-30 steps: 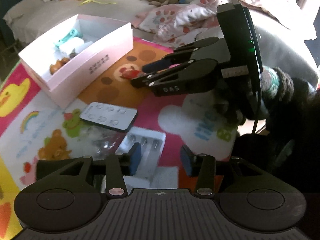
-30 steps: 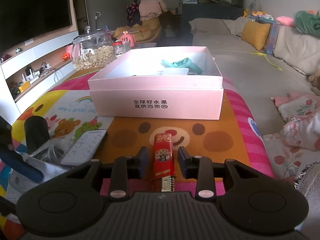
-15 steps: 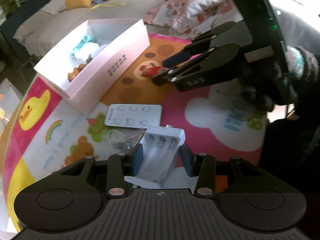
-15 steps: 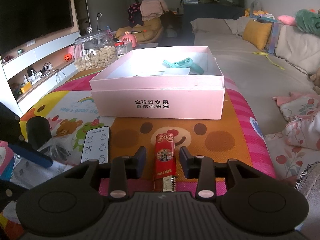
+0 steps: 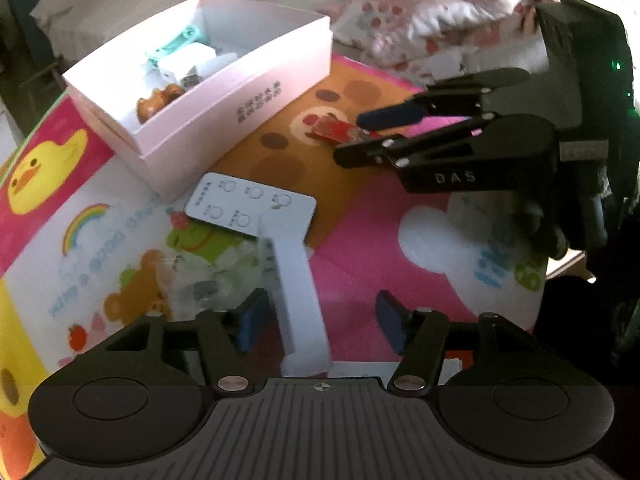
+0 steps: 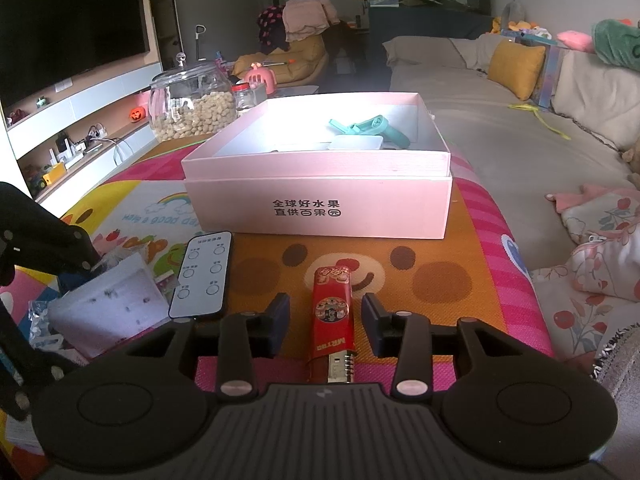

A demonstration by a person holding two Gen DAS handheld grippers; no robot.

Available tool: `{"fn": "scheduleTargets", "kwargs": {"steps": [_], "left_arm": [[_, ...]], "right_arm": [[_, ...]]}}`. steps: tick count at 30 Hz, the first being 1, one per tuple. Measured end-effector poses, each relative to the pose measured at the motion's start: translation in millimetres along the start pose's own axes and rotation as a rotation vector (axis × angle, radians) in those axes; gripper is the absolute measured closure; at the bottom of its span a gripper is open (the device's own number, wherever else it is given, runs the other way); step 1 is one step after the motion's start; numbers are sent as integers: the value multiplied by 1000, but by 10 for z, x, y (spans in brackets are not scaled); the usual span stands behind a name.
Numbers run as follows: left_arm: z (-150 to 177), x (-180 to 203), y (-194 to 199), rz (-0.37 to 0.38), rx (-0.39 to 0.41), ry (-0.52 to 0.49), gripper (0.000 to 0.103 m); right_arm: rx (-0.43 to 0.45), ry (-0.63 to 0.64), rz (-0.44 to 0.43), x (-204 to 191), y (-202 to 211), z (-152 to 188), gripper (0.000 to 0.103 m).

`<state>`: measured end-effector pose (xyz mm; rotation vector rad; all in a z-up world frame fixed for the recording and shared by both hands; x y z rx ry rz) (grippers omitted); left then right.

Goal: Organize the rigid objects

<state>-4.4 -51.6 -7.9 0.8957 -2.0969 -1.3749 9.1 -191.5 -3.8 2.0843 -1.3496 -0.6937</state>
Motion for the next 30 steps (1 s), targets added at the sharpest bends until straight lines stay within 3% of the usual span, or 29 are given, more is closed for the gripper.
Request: {"fn": "scheduleTargets", "kwargs": {"steps": [6, 8, 9, 10, 11, 12, 14, 23, 27, 30], "left_arm": [[27, -155, 16, -71, 24, 63, 47], [12, -226, 7, -71, 71, 115, 66], [10, -240, 0, -76, 96, 140, 70], [12, -241, 1, -78, 114, 144, 81], [17, -229, 3, -72, 132, 138, 83], [28, -213, 4, -59, 149, 133, 83], [63, -171, -2, -37, 187, 131, 83], [144, -113, 345, -100, 345, 112, 84], [-99, -184, 757, -126, 466, 113, 85], [-433, -312, 1139, -165, 602, 123, 85]], "right_arm": [[0, 2, -1, -8, 0, 1, 62], [2, 1, -1, 1, 3, 1, 63], [4, -1, 1, 3, 8, 0, 64], [6, -2, 6, 1, 10, 1, 69], [6, 4, 14, -2, 13, 1, 75], [5, 15, 23, -19, 15, 4, 81], [5, 59, 27, -90, 21, 10, 81], [44, 95, -4, -199, 281, -103, 81], [137, 76, -14, -174, 540, -348, 81], [246, 69, 24, -149, 711, -699, 81]]}}
Point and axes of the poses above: each gripper's, at about its wrist camera, not at the fingertips, and y roughly against the way its jaws point, x to its right, z to its underside, the point moved 4 cm from there along -y, roughly the way its jaws point, and after that the axes turned 6 degrees about -x, right-handed, at the moved point
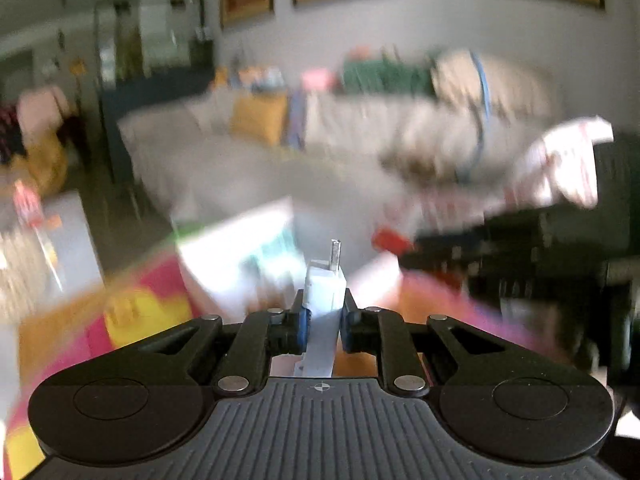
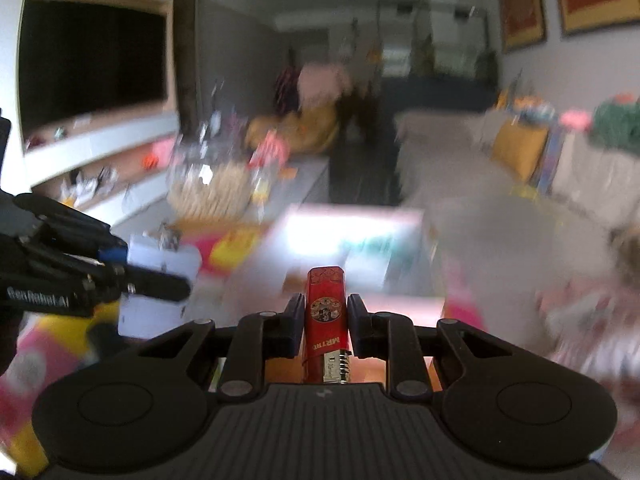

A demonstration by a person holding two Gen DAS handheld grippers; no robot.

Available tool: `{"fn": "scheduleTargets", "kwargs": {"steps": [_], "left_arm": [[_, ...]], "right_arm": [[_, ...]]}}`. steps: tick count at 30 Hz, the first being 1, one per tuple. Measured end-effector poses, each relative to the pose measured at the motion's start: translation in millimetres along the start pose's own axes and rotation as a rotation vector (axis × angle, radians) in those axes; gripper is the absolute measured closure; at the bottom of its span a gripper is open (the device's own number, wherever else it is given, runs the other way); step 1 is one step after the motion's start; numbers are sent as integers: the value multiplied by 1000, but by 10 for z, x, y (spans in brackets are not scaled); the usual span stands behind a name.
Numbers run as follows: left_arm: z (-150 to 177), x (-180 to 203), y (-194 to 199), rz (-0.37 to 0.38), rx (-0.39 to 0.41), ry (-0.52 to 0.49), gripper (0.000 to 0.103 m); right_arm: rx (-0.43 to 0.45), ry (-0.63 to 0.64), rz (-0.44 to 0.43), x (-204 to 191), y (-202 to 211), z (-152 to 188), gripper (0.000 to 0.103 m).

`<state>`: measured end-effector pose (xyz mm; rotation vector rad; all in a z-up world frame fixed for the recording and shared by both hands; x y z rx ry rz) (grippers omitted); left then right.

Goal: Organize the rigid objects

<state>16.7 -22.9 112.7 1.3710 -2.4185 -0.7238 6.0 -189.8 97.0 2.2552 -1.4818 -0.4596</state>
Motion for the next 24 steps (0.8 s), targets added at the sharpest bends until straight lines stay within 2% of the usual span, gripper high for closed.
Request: {"fn": "scheduleTargets", "kwargs": {"steps": [1, 3, 5, 6, 7, 8, 10, 14, 19, 24], "left_arm": [[-189, -48, 2, -1, 42, 11, 85], [-538, -196, -112, 32, 73, 79, 84], [-774, -411, -384, 50, 52, 216, 81], [-808, -505, -556, 24, 24, 276, 82], [-793, -554, -698, -4, -1, 303, 78], [-743, -572, -823, -16, -31, 307, 76], [-562, -544, -998, 25, -79, 309, 76], [-226, -576, -957, 95, -83, 358, 76], [206, -590, -442, 91, -79, 346, 76], [675, -436, 150, 70, -132, 354, 76]], "right_arm": [[31, -4, 13, 23, -5, -133, 81], [83, 7, 28, 68, -63, -403, 81], [113, 17, 64, 118, -163, -608, 70], [111, 3, 104, 164, -218, -683, 62], [107, -14, 132, 214, -250, -723, 61], [108, -31, 137, 257, -242, -716, 60], [102, -46, 117, 312, -187, -605, 49], [30, -40, 112, 382, -139, -169, 46], [-89, -2, 31, 241, -216, 266, 46], [-178, -30, -62, 33, -233, 476, 46]]}}
Point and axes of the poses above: each gripper's, at about its wrist camera, not at the fingertips, and y roughly against the way its jaws point, x to its right, z to its underside, the point moved 4 cm from there along -y, roughly the way its jaws point, and after that the axes turned 6 degrees about -x, right-handed, at the moved point
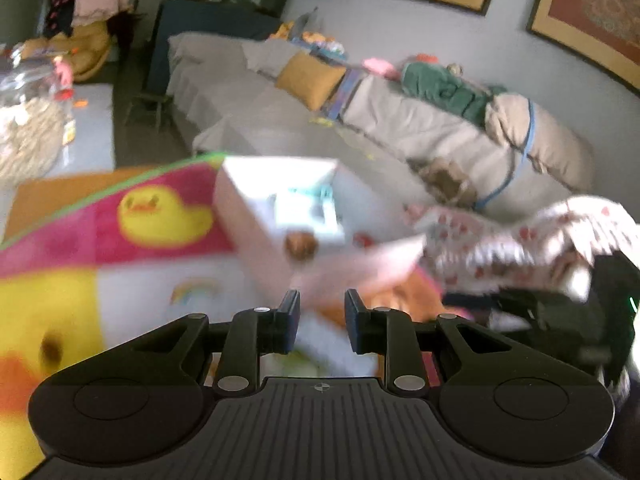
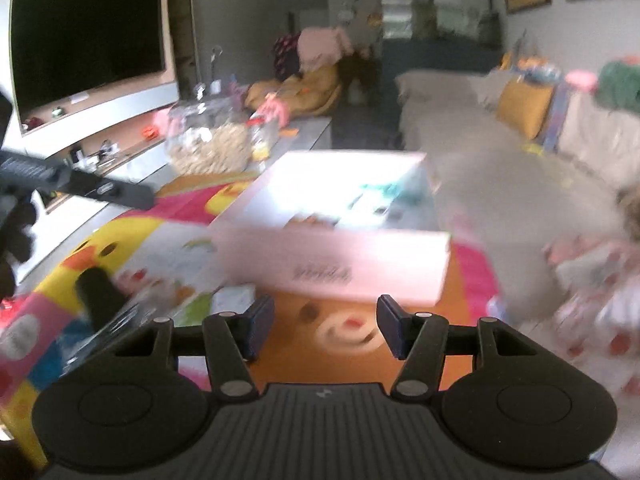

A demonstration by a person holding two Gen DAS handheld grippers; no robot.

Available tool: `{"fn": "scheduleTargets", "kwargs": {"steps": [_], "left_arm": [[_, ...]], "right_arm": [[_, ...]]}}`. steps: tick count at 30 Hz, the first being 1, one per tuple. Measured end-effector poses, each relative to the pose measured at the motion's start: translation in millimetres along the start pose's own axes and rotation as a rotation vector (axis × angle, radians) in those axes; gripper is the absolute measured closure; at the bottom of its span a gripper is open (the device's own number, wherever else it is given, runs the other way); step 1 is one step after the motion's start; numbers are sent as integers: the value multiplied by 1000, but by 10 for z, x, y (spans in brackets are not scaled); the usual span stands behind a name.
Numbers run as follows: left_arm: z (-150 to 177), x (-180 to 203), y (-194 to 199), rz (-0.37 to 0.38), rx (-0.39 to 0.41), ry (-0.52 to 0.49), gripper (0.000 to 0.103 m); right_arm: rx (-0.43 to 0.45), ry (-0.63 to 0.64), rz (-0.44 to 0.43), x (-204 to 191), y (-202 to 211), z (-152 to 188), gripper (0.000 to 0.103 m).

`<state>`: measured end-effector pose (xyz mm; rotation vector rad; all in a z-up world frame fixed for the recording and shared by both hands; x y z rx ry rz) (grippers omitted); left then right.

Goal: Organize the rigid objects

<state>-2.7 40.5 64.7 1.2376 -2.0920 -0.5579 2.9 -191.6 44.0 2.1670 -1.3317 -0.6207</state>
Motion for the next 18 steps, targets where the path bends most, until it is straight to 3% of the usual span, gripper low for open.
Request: {"fn": "scheduleTargets", "kwargs": {"steps": [5, 7, 11, 15, 18], "left_arm": [[661, 134, 426, -36, -90, -38, 76], [877, 117, 526, -49, -115, -11, 76], [1098, -44, 651, -148, -89, 45, 76], [1090, -126, 731, -265, -27, 22, 76], [1026, -80, 722, -254, 6, 17, 76]], "right_arm": [[-99, 2, -162, -288, 112, 213, 44], [-131, 26, -235, -417, 182, 280, 38], [-214, 114, -371, -810, 243, 384, 36], [-240, 249, -368, -1195, 230, 390, 33], [-277, 307, -364, -1393, 141, 415, 33]]}}
Point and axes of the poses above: each gripper's, at about its wrist camera, not at the fingertips, and y roughly against the way its jaws point, x to its right, z to its underside, the point moved 4 cm from there along -y, roughly the way its jaws point, and after that the axes turned 6 degrees about -x, right-handed, at the moved point
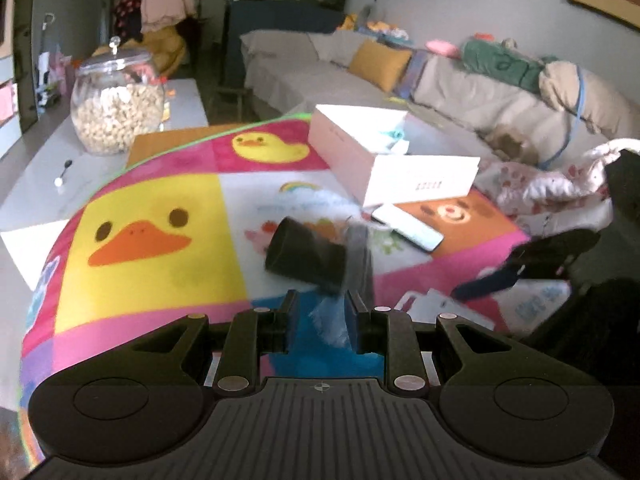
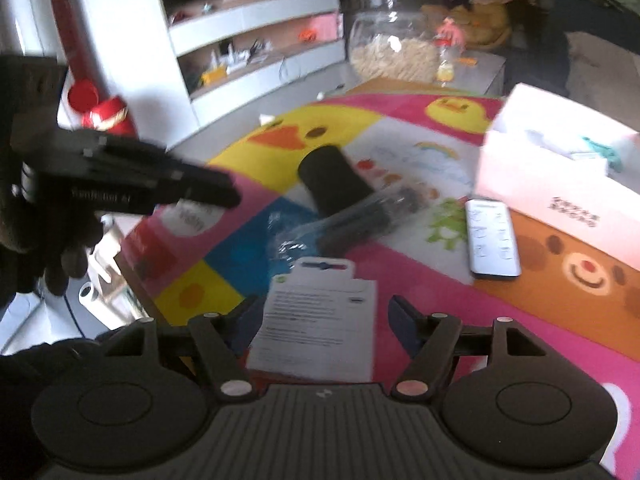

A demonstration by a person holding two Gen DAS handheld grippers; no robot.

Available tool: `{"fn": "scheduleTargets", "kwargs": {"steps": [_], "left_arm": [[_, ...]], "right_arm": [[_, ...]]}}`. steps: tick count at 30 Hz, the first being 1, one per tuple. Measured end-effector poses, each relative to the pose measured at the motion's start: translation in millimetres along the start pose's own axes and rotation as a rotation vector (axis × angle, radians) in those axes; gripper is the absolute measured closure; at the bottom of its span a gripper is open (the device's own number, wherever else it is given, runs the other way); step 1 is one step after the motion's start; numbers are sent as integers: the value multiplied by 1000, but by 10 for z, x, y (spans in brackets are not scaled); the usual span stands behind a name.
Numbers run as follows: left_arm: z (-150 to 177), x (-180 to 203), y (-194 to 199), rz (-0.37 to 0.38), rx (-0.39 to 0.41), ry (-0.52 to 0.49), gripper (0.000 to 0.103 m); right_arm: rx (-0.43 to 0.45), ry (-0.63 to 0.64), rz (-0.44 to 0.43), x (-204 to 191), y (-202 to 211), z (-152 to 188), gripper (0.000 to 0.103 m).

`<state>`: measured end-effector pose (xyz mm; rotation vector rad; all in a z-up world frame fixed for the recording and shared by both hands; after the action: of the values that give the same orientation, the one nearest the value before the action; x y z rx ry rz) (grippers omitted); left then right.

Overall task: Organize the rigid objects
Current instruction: 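Grasp the clear bag with the left gripper while the right grasps the white packaged card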

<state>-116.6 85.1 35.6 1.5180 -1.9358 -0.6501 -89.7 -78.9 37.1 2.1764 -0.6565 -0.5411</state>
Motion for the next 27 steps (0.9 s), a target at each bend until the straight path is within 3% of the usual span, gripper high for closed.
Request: {"fn": "scheduleTargets", "kwargs": {"steps": [4, 8, 13, 21, 23, 27], "left_arm": [[-109, 167, -68, -7, 55, -37, 76], [-182, 370, -276, -25, 80, -81, 76], [-206, 483, -638, -66, 43, -102, 76], [-177, 503, -980, -95, -14, -79, 76], [-171, 525, -1073, -103, -51, -83, 68], [-146, 586, -1128, -120, -16, -137, 67]], "right_arm": [[-46, -13, -19, -9, -139, 41, 31], [-21, -31, -24, 32, -125, 95, 32], [47, -26, 91, 102, 41, 167, 32], [149, -211, 306, 652, 482, 447, 32], [154, -247, 351, 769, 540, 515, 32], [148, -286, 392, 924, 553, 608, 32]]}}
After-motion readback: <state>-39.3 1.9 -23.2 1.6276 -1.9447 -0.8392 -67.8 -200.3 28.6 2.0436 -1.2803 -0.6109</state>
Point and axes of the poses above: each gripper's, at about its wrist camera, not at the fingertips, and y roughly against the way its jaws point, x to its right, z to its underside, the point moved 4 cm from there along -y, roughly the way its jaws point, and after that the axes turned 6 degrees about -x, right-handed, at the moved point
